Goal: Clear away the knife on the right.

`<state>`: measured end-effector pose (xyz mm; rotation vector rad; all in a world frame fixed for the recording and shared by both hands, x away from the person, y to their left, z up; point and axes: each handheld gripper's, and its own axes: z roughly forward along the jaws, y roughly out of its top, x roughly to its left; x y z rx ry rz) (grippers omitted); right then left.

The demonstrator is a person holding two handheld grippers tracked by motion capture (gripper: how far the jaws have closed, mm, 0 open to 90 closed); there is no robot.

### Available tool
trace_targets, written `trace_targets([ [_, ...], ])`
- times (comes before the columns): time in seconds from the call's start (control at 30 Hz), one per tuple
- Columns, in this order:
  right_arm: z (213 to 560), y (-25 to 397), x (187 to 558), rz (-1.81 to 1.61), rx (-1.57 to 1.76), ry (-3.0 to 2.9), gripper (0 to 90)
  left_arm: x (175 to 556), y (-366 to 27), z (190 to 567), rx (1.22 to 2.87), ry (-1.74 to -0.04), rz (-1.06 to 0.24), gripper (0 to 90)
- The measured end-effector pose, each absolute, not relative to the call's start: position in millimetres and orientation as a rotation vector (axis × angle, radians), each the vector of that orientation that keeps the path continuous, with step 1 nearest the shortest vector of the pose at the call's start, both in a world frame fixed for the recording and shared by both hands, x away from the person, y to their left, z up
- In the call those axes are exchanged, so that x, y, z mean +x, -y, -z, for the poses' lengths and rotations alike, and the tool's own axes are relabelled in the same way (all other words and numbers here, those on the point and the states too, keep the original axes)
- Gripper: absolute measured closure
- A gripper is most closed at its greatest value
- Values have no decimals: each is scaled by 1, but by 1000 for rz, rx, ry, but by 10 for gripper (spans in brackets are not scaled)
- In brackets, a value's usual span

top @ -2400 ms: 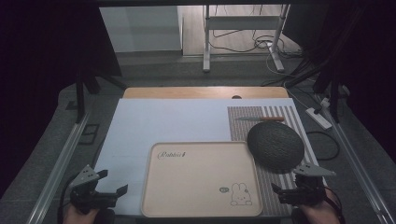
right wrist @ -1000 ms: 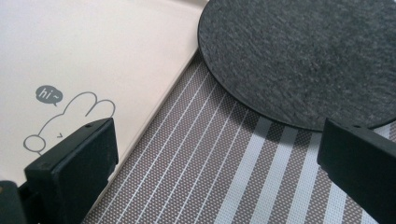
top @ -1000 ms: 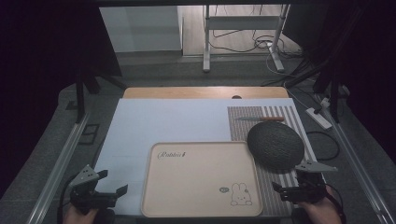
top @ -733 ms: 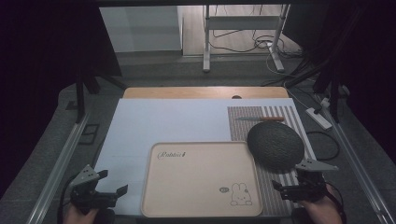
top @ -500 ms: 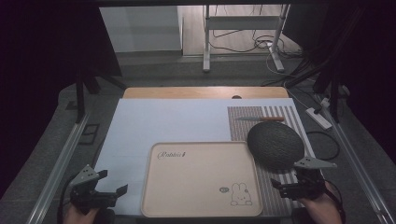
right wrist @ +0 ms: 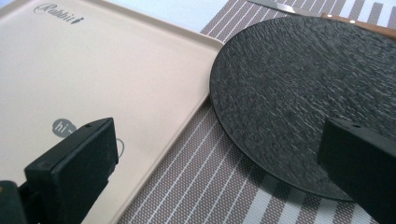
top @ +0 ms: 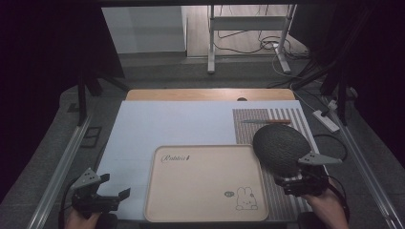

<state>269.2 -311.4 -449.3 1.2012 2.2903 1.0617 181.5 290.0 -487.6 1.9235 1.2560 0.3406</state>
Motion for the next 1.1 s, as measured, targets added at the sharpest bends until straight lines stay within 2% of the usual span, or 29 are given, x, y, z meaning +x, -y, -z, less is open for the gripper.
trace_targets([
  [1.1,459,298,332,-902,1265,-2334,0,182,-291,488,1917,-1261,-336,8],
])
